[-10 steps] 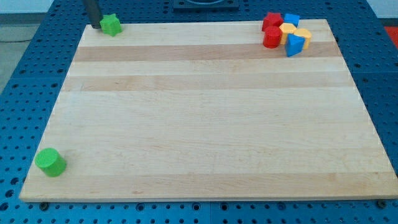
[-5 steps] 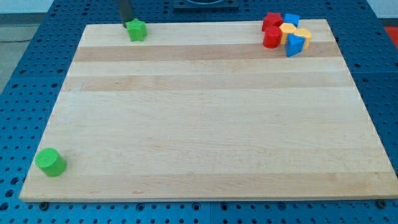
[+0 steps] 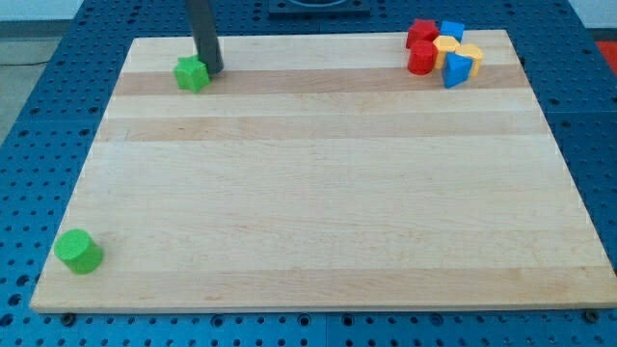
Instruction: Put the green star at the bottom left of the board
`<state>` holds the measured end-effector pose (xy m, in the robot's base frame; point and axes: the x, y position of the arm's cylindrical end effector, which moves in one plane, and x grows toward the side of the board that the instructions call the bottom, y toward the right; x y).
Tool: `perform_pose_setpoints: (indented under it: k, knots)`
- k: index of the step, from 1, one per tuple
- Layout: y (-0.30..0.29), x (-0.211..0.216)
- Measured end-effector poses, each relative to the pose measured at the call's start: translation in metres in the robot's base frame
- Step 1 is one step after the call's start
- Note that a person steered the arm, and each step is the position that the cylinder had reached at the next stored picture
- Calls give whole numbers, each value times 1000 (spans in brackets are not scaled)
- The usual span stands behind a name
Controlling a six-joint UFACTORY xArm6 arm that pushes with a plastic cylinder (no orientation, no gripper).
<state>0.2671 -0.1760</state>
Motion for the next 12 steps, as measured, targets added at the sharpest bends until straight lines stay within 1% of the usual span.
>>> perform_pose_setpoints:
  k: [2,3,4,6,8,10,12]
  knots:
    - [-57,-13]
    - [-65,6]
    - [-62,36]
    - [-21,59]
    - [-13,98]
    - [-13,145]
    - [-43,161]
